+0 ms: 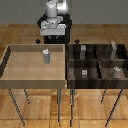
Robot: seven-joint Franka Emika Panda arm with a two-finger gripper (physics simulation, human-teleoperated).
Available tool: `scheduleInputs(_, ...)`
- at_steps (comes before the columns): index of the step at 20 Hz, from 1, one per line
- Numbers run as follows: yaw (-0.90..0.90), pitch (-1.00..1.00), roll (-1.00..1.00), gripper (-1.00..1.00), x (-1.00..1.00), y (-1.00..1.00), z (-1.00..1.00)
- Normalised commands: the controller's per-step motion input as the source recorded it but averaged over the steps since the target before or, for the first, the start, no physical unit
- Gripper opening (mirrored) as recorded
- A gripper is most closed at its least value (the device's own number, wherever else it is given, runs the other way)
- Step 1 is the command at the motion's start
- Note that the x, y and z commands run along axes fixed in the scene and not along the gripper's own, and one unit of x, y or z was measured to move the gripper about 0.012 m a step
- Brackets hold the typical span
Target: Place the milk carton into the appropriate compartment.
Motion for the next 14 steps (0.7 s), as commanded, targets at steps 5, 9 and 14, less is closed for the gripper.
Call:
scheduleInputs(5,0.0,0.0,0.0,1.0,0.0,0.0,0.0)
scheduleInputs(9,0.0,0.0,0.0,1.0,0.0,-0.5,0.0)
scheduleInputs(14,-0.15,0.0,0.0,1.0,0.0,0.0,0.0)
